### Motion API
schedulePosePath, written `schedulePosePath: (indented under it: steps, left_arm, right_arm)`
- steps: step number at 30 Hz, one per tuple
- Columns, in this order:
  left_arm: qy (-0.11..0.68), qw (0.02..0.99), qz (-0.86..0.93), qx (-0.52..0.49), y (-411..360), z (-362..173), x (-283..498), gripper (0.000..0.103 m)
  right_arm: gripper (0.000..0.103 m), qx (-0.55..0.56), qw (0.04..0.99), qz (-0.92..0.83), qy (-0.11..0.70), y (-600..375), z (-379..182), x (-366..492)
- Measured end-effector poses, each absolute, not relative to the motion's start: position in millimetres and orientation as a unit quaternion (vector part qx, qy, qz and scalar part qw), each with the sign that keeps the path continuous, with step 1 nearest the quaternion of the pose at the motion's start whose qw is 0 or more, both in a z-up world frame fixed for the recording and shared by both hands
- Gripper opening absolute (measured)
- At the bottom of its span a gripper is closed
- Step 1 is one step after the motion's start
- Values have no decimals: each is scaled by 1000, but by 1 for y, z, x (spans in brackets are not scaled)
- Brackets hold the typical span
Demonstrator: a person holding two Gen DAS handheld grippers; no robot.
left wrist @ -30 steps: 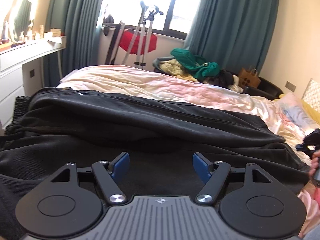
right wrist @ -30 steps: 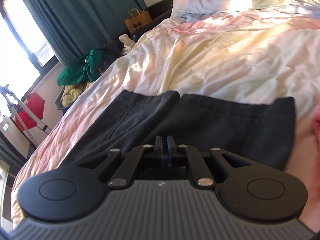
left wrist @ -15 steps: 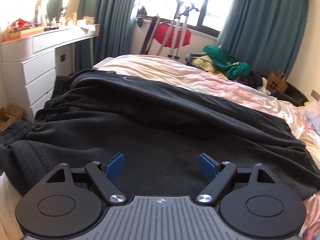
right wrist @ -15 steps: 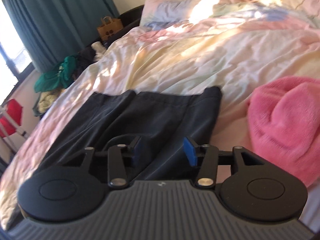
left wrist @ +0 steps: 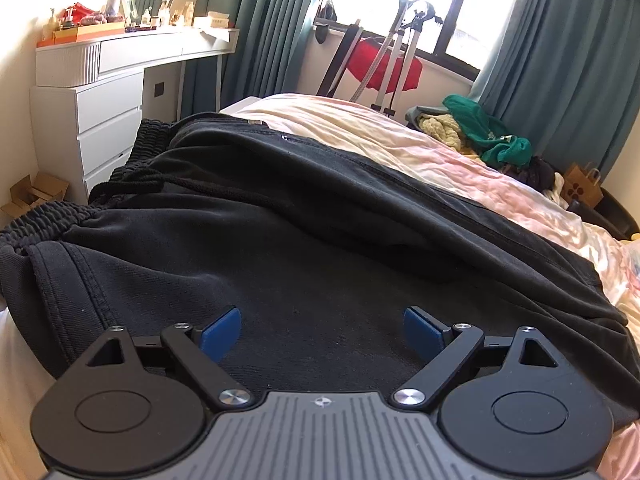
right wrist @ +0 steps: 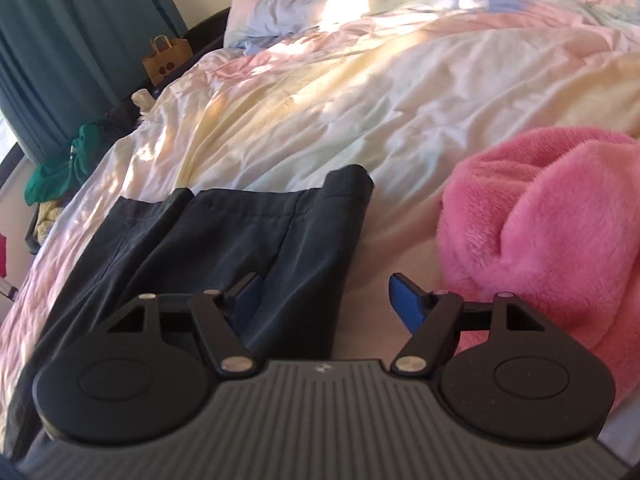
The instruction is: Fold clothes
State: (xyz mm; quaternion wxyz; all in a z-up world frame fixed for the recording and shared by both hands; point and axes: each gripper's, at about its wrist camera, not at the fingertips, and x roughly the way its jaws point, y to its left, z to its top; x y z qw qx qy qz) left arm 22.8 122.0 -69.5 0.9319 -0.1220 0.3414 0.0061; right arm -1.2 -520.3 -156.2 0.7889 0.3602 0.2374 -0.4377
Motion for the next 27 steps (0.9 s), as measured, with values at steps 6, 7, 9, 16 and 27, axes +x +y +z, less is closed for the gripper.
schedulePosePath:
  steps: [6, 7, 9, 16, 27]
  left_arm:
    - [340, 929, 16, -146, 128, -70, 23, 94]
    - [340, 928, 17, -150, 129, -70, 23, 94]
    - [339, 928, 17, -153, 130, -69, 23, 94]
    - [339, 927, 22, -162, 131, -69, 22, 94]
    - [339, 925, 28, -170, 132, -68, 22, 94]
  right_arm:
    - [74, 414, 772, -416, 246, -529, -175, 0]
    - [74, 416, 775, -409, 243, -528, -175, 0]
    - [74, 439, 783, -374, 231, -527, -176, 1]
    - [74, 481, 811, -279, 182, -518, -166, 7]
    - [72, 493, 785, -301, 225, -524, -179, 5]
